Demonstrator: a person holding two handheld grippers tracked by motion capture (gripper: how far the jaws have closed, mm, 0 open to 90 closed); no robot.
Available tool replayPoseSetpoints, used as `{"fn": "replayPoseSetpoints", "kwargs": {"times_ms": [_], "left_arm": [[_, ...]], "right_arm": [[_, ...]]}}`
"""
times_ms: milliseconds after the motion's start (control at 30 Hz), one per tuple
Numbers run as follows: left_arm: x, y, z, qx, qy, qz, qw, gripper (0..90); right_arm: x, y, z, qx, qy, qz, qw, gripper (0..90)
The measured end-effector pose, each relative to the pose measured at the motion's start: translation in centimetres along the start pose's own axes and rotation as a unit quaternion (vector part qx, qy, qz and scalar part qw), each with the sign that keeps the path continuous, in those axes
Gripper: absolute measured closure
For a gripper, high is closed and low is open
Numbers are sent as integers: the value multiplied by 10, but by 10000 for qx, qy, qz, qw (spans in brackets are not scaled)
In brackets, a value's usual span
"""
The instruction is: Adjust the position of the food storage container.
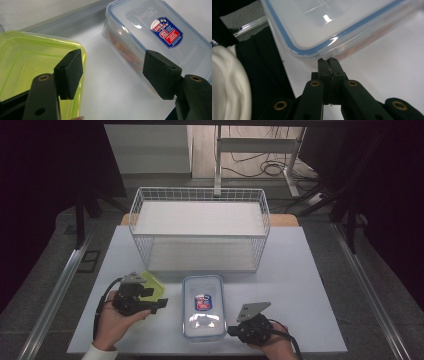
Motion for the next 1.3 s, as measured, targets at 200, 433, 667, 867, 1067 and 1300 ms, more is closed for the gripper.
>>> {"fn": "replayPoseSetpoints", "kwargs": {"times_ms": [200,433,667,867,1067,1300], "left_arm": [[-1,-2,0,-44,10,-23,10000,339],[0,-5,1,-17,-13,-21,10000,352],[9,-11,3,29,-161,-42,9999,489],[20,-30,1,98,-167,-266,9995,754],[26,-46,-3,173,-170,-563,9981,891],[28,-62,-5,152,-187,-803,9965,900]], "right_arm": [[8,-17,-26,144,350,-91,9992,889],[16,-34,-43,242,603,-115,9978,889],[14,-22,-33,179,446,204,9986,883],[2,10,3,-436,2,639,9970,604],[-3,27,31,-732,-761,996,9894,394],[-5,34,42,-816,-1049,1129,9847,346]]}}
Point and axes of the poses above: each handheld gripper's, and its own axes: y roughly backward along the jaws, x roughly out of its top, z roughly to its right, the point moved 7 cm from there along -y, roughly forward along the jaws, and after that the axes turned 8 degrees about -y, right-handed, at the moved point
